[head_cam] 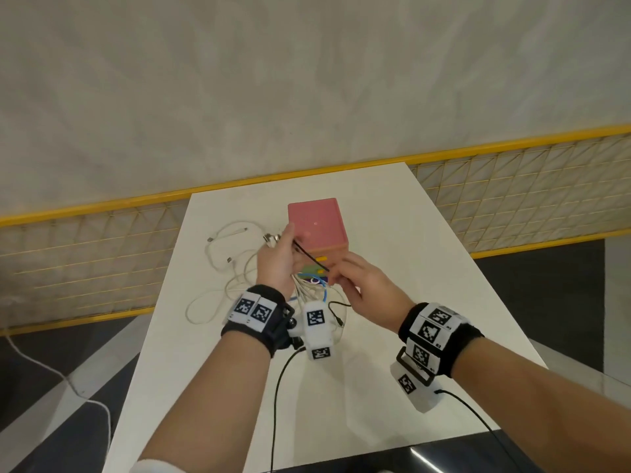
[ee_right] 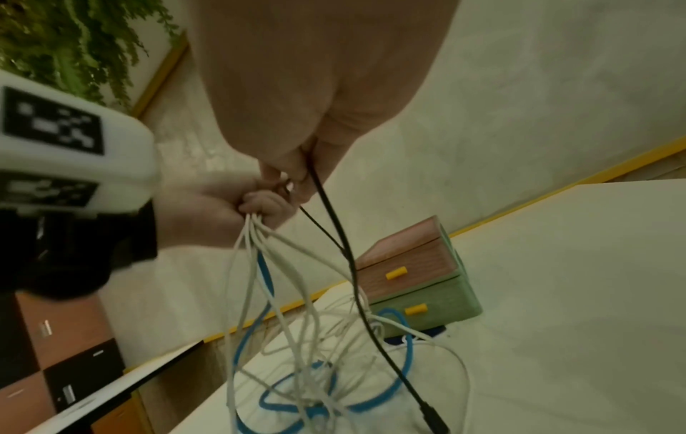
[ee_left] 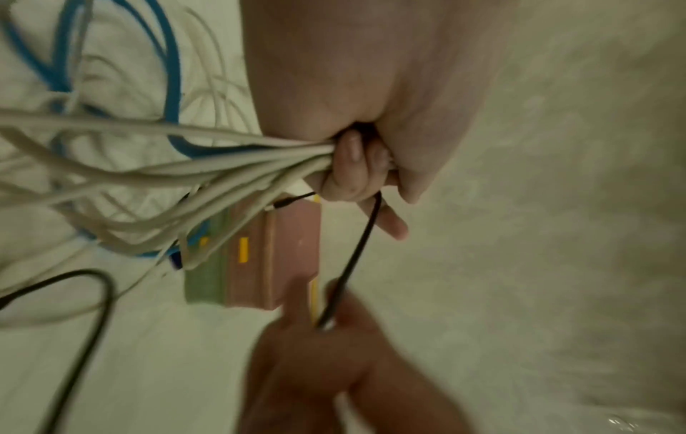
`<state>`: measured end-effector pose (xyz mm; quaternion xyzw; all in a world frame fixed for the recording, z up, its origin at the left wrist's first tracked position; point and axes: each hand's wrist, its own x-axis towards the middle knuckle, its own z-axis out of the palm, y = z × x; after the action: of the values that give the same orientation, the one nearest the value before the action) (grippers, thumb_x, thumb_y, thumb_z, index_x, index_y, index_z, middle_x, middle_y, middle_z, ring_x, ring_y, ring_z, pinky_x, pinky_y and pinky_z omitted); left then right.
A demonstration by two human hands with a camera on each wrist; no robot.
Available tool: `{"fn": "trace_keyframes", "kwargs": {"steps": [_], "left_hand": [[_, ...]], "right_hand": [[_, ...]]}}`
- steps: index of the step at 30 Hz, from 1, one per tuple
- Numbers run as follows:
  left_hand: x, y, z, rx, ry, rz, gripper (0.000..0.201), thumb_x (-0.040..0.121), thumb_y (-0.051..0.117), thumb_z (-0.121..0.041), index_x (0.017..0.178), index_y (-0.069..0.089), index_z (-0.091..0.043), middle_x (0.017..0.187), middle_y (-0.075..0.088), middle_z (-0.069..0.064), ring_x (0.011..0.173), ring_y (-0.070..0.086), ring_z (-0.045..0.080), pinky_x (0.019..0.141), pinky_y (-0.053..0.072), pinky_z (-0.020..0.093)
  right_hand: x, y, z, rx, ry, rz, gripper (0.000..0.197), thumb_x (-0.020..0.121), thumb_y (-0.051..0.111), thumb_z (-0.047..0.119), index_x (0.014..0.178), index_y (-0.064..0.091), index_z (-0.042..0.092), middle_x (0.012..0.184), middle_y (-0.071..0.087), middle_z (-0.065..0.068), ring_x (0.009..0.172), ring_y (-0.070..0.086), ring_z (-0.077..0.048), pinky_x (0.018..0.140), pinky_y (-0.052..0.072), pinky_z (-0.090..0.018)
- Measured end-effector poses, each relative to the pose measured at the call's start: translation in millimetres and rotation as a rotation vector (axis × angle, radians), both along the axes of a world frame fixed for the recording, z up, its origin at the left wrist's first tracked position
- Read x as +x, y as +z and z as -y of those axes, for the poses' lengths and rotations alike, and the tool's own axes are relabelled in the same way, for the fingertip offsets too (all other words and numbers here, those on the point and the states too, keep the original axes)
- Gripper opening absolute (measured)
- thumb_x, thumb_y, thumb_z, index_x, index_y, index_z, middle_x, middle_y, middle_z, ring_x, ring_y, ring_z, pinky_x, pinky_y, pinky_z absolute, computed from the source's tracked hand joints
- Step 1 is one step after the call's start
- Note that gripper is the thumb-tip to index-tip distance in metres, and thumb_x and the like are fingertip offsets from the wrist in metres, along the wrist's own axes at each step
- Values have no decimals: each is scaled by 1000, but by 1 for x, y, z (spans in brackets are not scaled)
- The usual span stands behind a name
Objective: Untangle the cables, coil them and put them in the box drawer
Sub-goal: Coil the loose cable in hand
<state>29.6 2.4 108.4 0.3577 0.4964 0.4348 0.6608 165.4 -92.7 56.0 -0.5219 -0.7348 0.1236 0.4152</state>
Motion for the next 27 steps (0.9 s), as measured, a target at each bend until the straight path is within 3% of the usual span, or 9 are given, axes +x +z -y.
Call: {"fn": "trace_keyframes", "kwargs": {"steps": [5,10,12,15,18,20,21,24,27], "left_hand": [[-14,24,-21,143,104,29,25,93,63,-27,106,49,-11,75,73,2,36,29,8,37,25,19],[-24,47,-22,311,101,47,21,92,65,-28,92,46,-17,64,66,1,39,28,9,38,23,20],[-27,50,-16,399,59,7,14,92,65,-25,97,53,-21,62,59,2,41,30,10,38,24,21],[-28,51,-6,482,-19,-34,24,92,64,-20,110,62,-35,64,52,1,49,37,10,40,27,21],[-27,49,2,548,-59,-87,12,93,63,-20,105,66,-22,69,50,2,48,39,8,41,30,17],[-25,47,8,588,-79,-128,9,94,62,-22,102,64,-20,72,52,4,47,41,8,44,33,14],[-24,46,11,604,-95,-145,9,94,62,-22,102,62,-19,72,53,5,48,42,8,45,34,14],[-14,46,24,620,-180,-155,9,93,62,-17,101,59,-21,70,54,4,54,49,11,50,43,20],[-2,49,41,684,-305,-180,12,94,61,-16,98,55,-26,79,56,-2,67,55,9,65,49,25]], "right_hand": [[5,-19,9,-106,-6,76,26,90,42,-3,100,63,8,110,59,-6,97,59,-21,87,48,-29],[10,-29,16,-196,-29,129,29,92,43,-2,110,63,9,112,60,-5,97,58,-17,87,45,-20],[10,-30,16,-225,-20,141,28,94,43,2,112,63,11,112,60,-3,97,59,-17,88,47,-23],[7,-23,14,-382,-26,263,29,93,47,8,117,61,16,121,57,0,104,59,-20,91,48,-34],[16,-2,-2,-543,-237,441,44,85,50,4,127,52,17,148,36,-8,130,44,-28,110,33,-39],[21,23,-12,-458,-357,293,38,80,55,7,117,54,18,153,24,-14,141,27,-27,117,20,-46],[20,35,-16,-369,-339,140,36,79,60,10,115,54,17,151,28,-13,141,28,-25,116,22,-48],[-2,66,-17,-332,27,-282,72,72,78,12,132,39,18,138,45,-2,127,46,-10,107,39,-33],[-32,73,-14,-450,213,-460,91,69,79,0,134,27,35,130,50,3,124,50,-9,104,43,-26]]}}
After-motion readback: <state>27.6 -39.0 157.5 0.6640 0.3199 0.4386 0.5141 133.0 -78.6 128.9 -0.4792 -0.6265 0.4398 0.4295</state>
